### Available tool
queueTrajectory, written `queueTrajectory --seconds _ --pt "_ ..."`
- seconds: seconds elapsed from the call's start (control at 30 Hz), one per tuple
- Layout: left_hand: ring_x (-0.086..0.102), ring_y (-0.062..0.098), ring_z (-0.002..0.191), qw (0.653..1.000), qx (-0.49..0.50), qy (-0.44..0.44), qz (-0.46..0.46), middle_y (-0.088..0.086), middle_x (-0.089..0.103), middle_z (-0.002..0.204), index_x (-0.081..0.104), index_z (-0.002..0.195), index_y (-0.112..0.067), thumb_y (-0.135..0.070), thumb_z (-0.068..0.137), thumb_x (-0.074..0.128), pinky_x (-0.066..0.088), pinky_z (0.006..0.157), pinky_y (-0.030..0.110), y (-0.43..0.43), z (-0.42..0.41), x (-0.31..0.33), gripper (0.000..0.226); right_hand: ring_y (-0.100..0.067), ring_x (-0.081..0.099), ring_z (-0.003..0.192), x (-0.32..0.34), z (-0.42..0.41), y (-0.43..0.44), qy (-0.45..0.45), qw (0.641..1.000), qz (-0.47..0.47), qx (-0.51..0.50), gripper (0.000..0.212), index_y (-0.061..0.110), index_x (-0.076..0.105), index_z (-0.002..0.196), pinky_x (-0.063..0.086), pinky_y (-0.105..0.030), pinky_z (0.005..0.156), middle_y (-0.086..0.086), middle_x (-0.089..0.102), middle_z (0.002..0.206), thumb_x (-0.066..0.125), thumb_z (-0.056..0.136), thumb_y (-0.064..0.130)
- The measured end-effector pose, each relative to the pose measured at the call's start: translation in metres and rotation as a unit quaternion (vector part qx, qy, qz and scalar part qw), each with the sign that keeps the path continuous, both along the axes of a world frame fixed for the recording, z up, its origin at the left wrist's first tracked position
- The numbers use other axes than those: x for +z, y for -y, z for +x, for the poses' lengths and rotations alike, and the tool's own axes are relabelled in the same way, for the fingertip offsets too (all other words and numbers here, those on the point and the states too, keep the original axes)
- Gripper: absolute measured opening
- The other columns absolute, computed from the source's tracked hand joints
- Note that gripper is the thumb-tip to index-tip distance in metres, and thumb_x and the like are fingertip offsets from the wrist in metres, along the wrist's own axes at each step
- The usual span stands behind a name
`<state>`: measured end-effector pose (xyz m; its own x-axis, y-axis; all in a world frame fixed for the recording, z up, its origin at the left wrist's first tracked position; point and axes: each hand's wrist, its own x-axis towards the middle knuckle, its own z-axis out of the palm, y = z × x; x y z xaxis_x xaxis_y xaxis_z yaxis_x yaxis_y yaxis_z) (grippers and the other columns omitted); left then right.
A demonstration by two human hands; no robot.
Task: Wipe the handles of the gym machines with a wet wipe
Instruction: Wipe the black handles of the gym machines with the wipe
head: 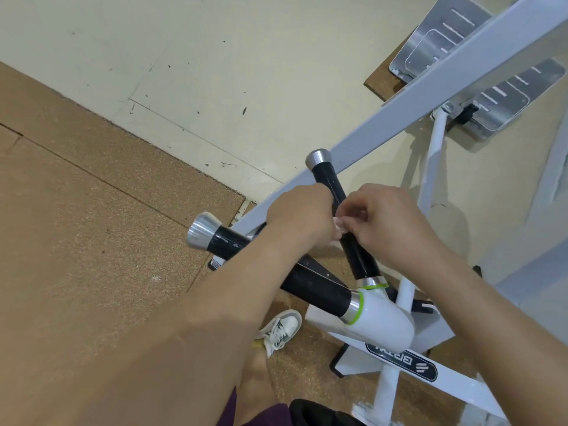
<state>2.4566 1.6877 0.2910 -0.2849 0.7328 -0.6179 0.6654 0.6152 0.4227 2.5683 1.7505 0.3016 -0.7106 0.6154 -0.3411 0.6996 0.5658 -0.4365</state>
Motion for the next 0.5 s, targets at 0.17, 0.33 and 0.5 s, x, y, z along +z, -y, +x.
queueTrajectory --seconds 0.17,0.33,0.5 --pt "0.071 0.023 0.080 0.980 0.161 0.120 0.006 0.008 0.073 0.078 0.065 0.085 -0.006 -0.014 0.077 0.074 0.057 0.075 0.038 -0.008 -0.011 -0.009 0.015 -0.001 0.056 0.067 -0.011 -0.001 -0.003 -0.084 0.986 -0.067 -0.131 0.009 0.023 0.073 0.077 0.044 -0.016 0.064 0.016 0.061 0.069 0.071 0.080 0.015" --pt "0.071 0.033 0.081 0.918 0.296 0.264 0.022 0.022 0.072 0.085 0.056 0.073 -0.012 -0.019 0.080 0.072 0.057 0.080 0.048 0.005 0.002 -0.004 0.020 -0.004 0.064 0.071 -0.012 0.004 -0.003 -0.108 0.972 -0.120 -0.170 0.022 0.028 0.072 0.077 0.051 -0.022 0.068 0.013 0.069 0.073 0.063 0.083 0.008" --pt "0.072 0.026 0.065 0.928 0.306 0.206 0.037 0.013 0.072 0.068 0.053 0.072 -0.014 -0.015 0.082 0.069 0.058 0.075 0.047 -0.005 0.001 -0.015 0.019 -0.008 0.069 0.077 -0.018 0.016 -0.006 -0.160 0.926 -0.215 -0.267 0.029 0.025 0.072 0.081 0.058 -0.037 0.080 0.007 0.072 0.079 0.055 0.086 0.001"
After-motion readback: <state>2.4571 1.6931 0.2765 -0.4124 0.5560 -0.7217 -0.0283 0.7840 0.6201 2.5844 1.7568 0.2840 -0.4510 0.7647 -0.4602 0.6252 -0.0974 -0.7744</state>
